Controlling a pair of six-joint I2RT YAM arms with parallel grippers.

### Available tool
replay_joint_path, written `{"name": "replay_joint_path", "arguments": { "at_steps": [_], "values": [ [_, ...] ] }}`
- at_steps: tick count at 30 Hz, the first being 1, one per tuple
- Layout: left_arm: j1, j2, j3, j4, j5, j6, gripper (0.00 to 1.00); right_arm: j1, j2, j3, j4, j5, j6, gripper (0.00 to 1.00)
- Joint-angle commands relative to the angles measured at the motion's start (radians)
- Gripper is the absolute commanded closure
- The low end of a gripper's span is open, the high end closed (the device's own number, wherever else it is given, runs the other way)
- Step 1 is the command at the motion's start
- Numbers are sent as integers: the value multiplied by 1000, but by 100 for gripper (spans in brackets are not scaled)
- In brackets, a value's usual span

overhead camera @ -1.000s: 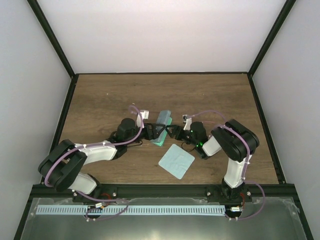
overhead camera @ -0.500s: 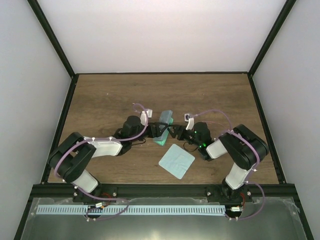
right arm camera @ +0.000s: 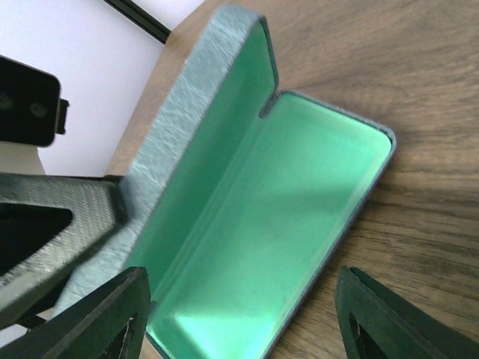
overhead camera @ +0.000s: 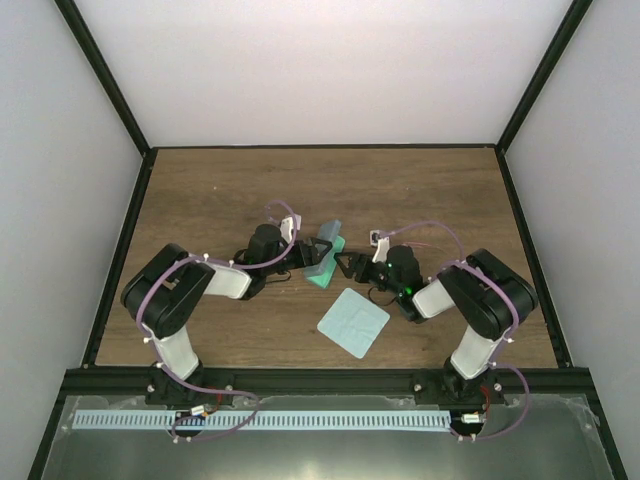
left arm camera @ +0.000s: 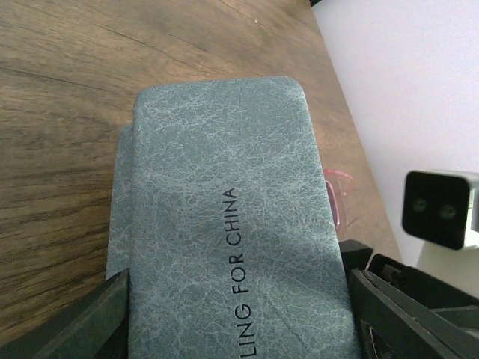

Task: Organize the sunglasses
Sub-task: Place the sunglasses case at the center of the board.

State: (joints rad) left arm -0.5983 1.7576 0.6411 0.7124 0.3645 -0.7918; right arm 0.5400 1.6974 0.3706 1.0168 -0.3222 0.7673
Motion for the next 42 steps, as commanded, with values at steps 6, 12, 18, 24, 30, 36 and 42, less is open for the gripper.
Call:
{"name": "replay_joint_path", "arguments": {
  "at_steps": [6,12,18,24,30,36,42],
  "values": [
    [16,46,31,69,64,-23,23,-2,41,35,-8,10,-18,30],
    [31,67,42,57,63,-25,18,-2,41,37,-16,15,-25,31],
    [32,85,49,63,72,-31,18,-3,44,41,-22,17,-29,31],
    [38,72,58,6,22,10,18,-2,47,43,-30,23,-35,31],
    [51,40,58,-54,-26,52,12,-2,49,46,-34,28,-39,31],
    [54,4,42,-65,-34,65,10,-2,57,51,-38,23,-42,32],
    [55,-41,26,-83,-49,77,9,0,55,37,-60,5,-44,38]
  ]
}}
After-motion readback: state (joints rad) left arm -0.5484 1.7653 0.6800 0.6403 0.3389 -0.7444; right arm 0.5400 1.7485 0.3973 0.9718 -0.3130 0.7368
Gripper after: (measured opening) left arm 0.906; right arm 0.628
